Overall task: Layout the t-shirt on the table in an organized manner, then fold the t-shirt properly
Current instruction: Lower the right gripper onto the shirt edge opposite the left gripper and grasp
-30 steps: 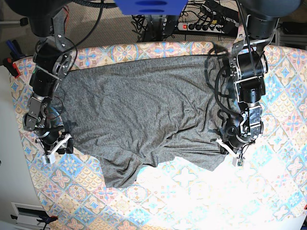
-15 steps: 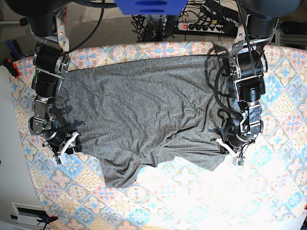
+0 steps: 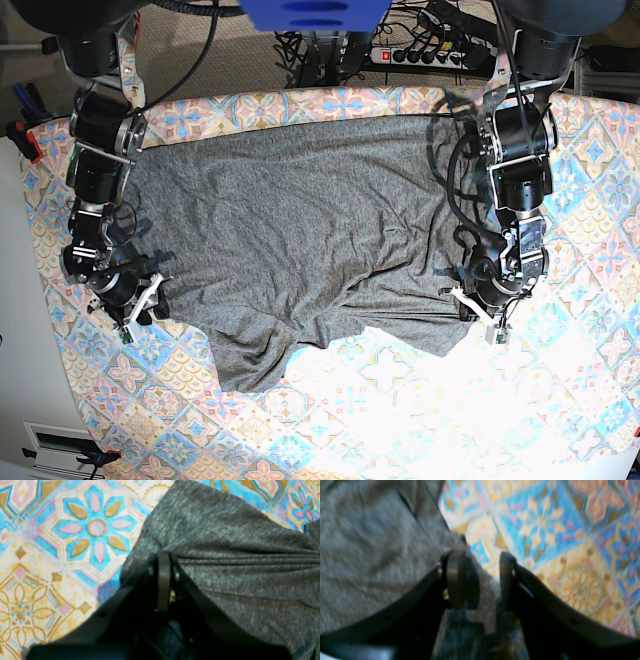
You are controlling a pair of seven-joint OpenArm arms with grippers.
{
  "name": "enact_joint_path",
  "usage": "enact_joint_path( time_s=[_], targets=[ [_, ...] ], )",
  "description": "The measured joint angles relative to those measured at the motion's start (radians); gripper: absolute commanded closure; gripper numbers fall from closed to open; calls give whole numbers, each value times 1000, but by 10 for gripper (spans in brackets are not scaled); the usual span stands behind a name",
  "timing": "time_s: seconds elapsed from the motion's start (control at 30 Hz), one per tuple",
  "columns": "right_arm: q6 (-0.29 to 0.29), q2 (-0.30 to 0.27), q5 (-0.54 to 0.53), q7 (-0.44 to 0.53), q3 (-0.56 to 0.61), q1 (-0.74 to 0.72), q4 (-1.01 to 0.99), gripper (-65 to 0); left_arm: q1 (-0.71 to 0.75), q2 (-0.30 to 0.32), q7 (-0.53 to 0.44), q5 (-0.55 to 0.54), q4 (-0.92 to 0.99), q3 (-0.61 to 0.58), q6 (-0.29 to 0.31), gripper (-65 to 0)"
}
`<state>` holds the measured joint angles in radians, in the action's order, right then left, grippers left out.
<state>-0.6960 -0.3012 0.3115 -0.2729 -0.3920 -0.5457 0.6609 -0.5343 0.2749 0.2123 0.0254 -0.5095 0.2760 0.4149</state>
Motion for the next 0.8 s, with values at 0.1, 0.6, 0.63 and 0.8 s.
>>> enact_joint_path(
  time_s=[0.1, 0.6, 0.63, 0.8],
  targets=[
    [4, -1, -7, 14, -3, -9, -58, -217, 0, 0, 0, 0, 0, 0, 0, 0],
    [3, -1, -14, 104, 0, -4, -175, -115, 0, 0, 0, 0, 0, 0, 3, 0],
    [2, -1, -14, 104, 0, -4, -175, -49, 0, 0, 0, 0, 0, 0, 3, 0],
    [-3, -1, -15, 108, -9, -4, -175, 0, 1, 2, 0, 0, 0, 0, 3, 0]
  ],
)
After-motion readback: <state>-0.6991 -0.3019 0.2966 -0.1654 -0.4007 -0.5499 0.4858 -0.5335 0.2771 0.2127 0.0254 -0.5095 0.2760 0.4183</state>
